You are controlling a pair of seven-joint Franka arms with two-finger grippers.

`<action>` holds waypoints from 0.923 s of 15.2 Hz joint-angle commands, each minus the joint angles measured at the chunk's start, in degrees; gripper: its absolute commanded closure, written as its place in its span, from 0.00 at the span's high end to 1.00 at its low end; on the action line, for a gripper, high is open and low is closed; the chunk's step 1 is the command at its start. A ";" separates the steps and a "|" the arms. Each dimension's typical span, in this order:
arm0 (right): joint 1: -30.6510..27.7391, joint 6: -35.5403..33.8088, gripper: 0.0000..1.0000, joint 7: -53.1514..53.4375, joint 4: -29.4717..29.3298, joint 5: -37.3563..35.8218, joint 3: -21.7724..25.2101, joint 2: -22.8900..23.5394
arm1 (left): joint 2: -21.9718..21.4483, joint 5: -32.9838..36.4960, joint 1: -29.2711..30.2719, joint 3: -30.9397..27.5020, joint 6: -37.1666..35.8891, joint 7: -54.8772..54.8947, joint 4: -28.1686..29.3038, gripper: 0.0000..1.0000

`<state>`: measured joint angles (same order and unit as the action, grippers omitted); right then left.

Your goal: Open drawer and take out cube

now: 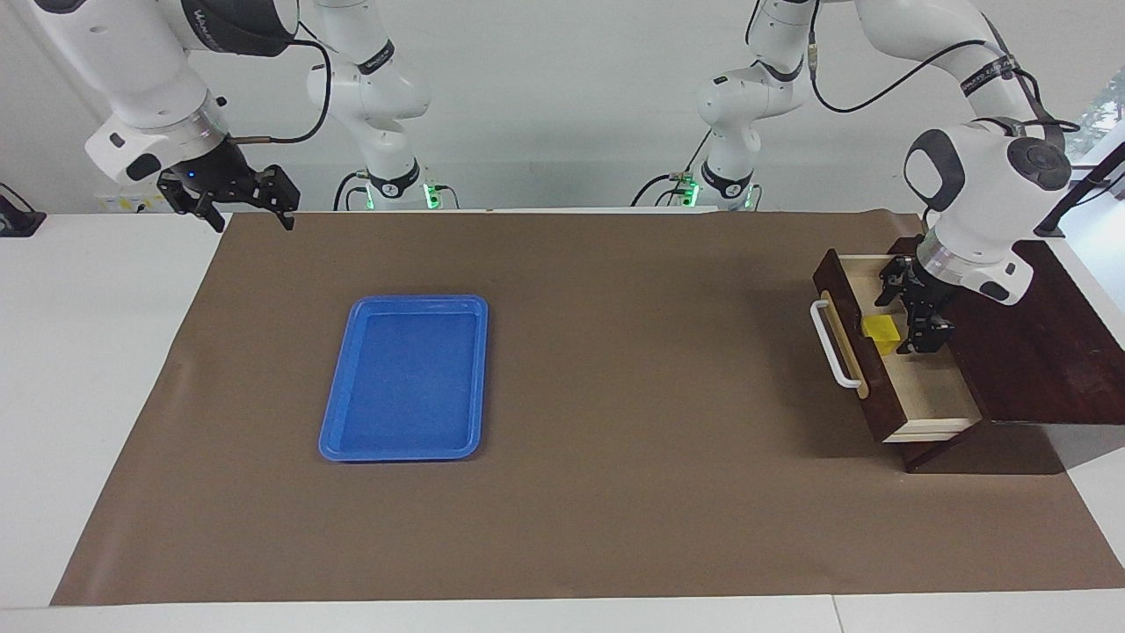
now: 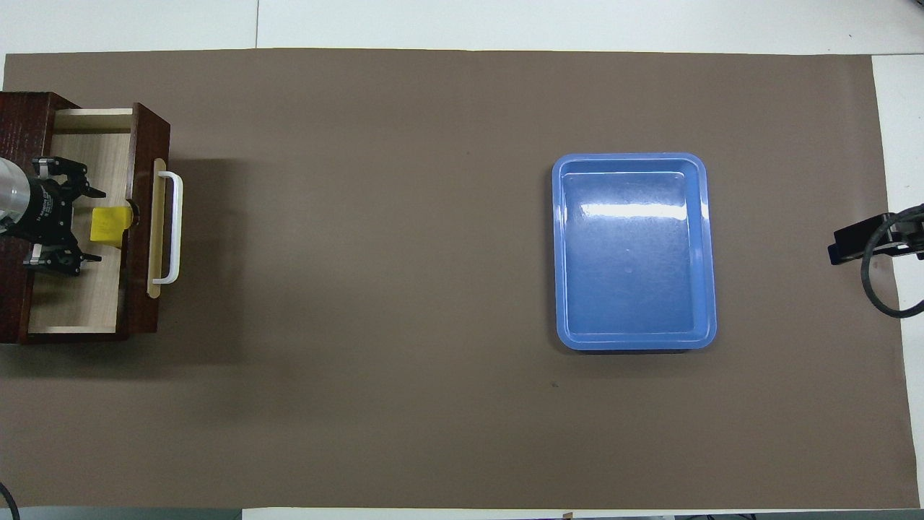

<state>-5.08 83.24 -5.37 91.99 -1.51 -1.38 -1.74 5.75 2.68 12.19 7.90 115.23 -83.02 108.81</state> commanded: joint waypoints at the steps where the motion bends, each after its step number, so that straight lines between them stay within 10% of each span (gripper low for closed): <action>1: -0.72 0.61 1.00 -0.70 1.61 -0.16 -0.55 -1.42 | -2.50 -0.48 -0.67 -0.61 2.11 -0.65 3.43 0.84; 4: -0.72 0.78 1.00 -0.87 1.61 -0.16 -0.55 -1.42 | -2.50 -0.48 -0.67 -0.61 2.20 -0.04 3.34 0.49; 6: -0.72 0.70 1.00 -1.31 1.61 -0.16 -0.55 -1.42 | -2.50 -0.40 -0.67 -0.52 1.67 0.40 3.25 0.04; 14: -0.72 0.69 1.00 -0.61 1.61 0.72 -0.64 -1.42 | -1.10 -0.40 -0.85 -0.43 -12.72 2.95 -11.83 0.00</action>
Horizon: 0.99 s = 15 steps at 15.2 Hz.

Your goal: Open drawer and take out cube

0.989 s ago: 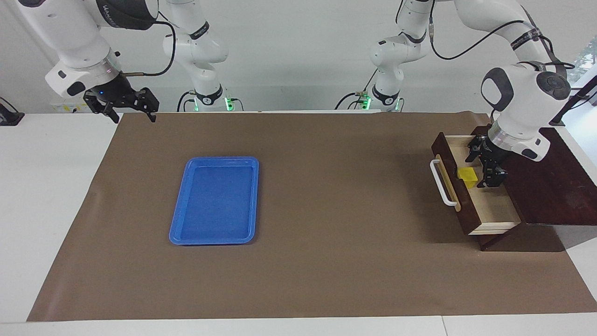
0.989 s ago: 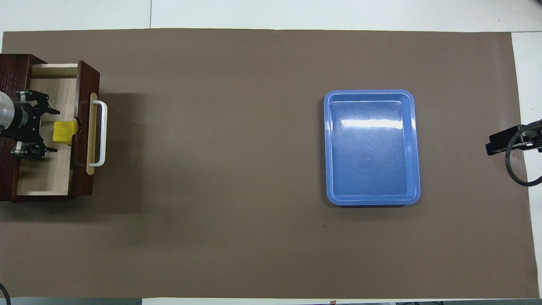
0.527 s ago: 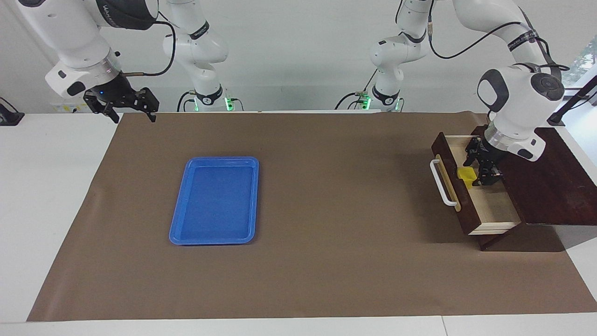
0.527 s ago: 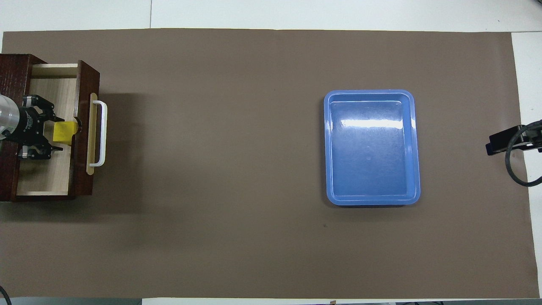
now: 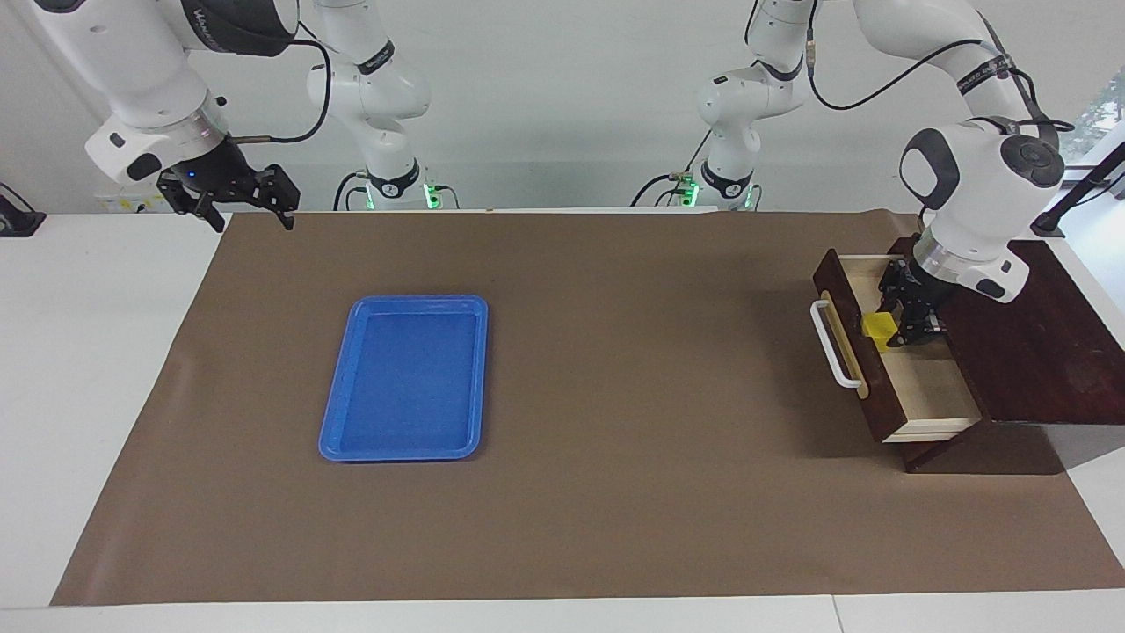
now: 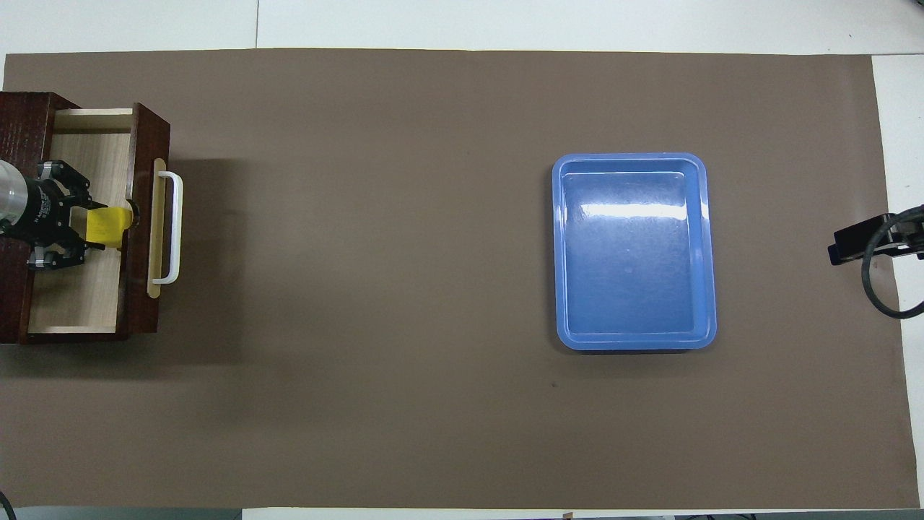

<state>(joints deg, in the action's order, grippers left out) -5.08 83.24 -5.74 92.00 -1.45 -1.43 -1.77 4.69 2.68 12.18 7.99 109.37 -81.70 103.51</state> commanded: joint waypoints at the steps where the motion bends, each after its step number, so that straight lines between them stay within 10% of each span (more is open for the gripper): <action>1: -0.73 0.69 1.00 0.54 1.69 0.66 -0.59 -1.39 | 0.66 -0.40 -1.63 -0.44 -9.59 1.63 -9.70 0.00; 10: 1.20 6.58 1.00 30.57 11.36 13.21 -1.64 -4.03 | 1.37 0.57 -24.89 -0.44 -16.73 -17.49 -13.24 0.00; 15: 6.82 12.98 1.00 54.74 11.54 24.10 -1.65 2.46 | 10.33 0.13 -34.32 -0.35 -19.46 -35.70 -22.73 0.00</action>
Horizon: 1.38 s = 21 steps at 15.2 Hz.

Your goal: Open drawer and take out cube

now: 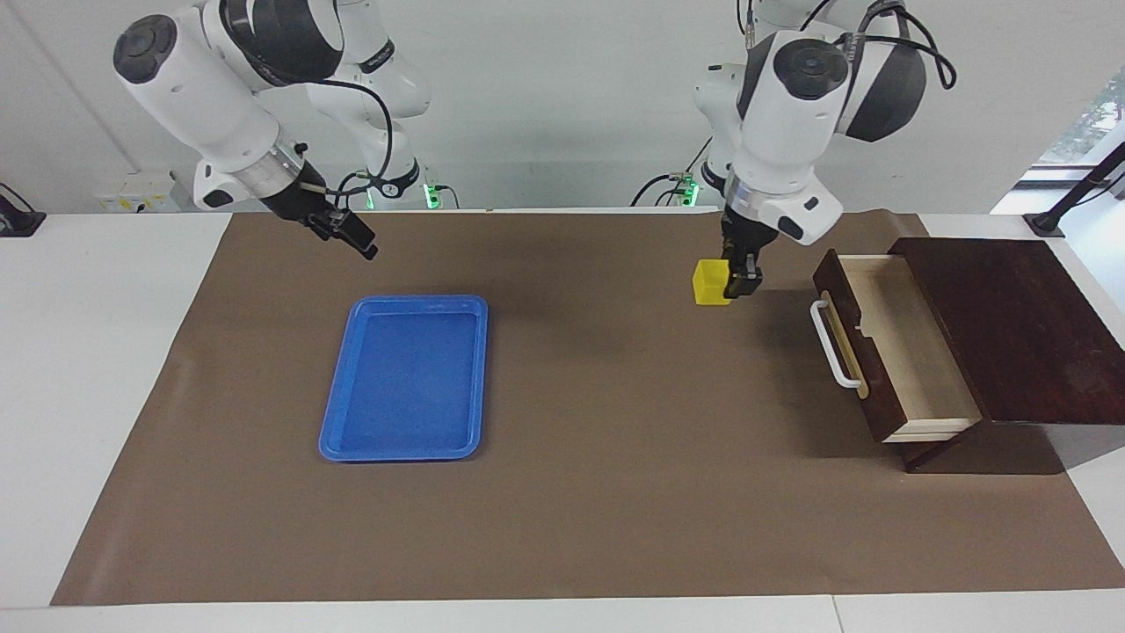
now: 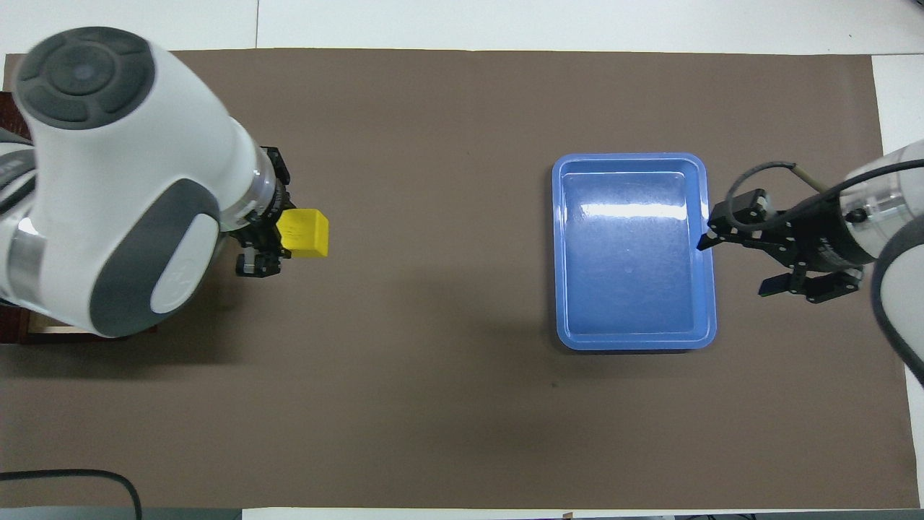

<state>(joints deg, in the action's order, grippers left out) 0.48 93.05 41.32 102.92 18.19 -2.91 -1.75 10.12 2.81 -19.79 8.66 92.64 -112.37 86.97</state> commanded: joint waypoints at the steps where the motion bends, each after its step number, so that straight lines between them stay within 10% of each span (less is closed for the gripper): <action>1: 2.76 5.37 1.00 12.08 0.62 7.96 -0.16 4.02 | 5.69 -0.17 -3.57 -0.92 -1.94 -8.18 -6.37 0.00; 8: 13.75 28.92 1.00 28.02 8.17 29.33 -0.16 9.57 | 6.58 -2.64 -6.05 -0.92 3.78 -13.22 -5.85 0.00; 21: 23.77 31.49 1.00 45.08 -6.76 32.78 -0.25 22.67 | 6.49 -2.55 -6.75 -0.92 5.27 -13.22 -4.97 0.00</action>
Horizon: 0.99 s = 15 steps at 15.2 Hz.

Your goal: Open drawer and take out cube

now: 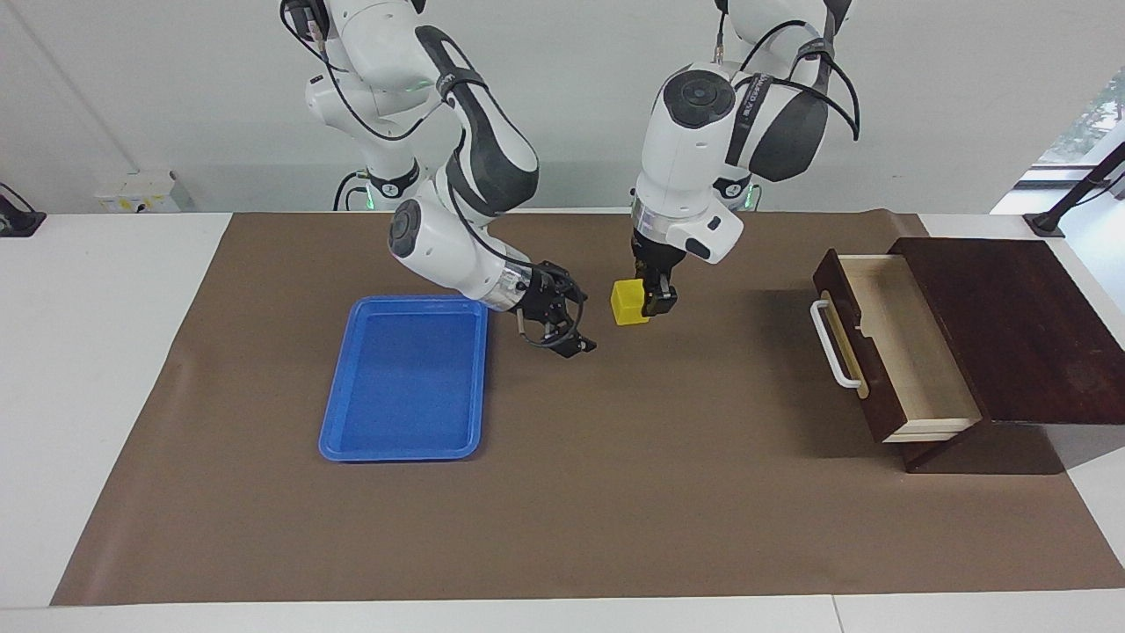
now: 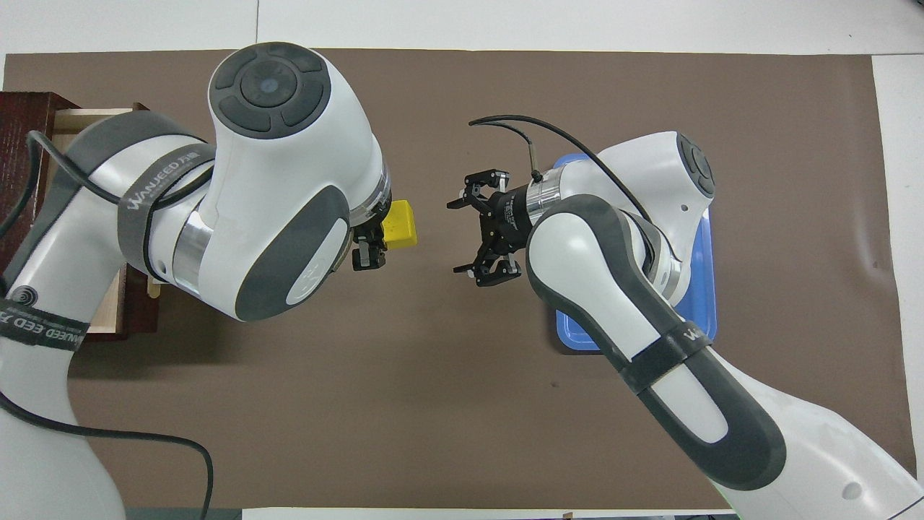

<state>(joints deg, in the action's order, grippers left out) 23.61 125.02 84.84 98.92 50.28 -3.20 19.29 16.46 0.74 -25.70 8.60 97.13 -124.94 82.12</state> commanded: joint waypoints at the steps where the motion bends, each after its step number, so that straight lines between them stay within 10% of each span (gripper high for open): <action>1: 0.82 -0.82 1.00 1.82 -3.55 0.44 0.03 1.80 | 0.15 -0.47 -0.84 -0.86 0.78 -0.66 -0.03 0.00; 15: 2.84 -2.14 0.91 3.58 -7.16 -2.20 0.03 2.95 | 0.15 -0.39 -1.28 -0.86 0.87 -0.75 -0.12 0.00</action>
<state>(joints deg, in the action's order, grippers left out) 26.47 123.72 86.28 93.79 49.71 -3.17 21.02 16.58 0.74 -25.90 8.58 97.27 -124.94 82.14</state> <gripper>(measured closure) 0.035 0.454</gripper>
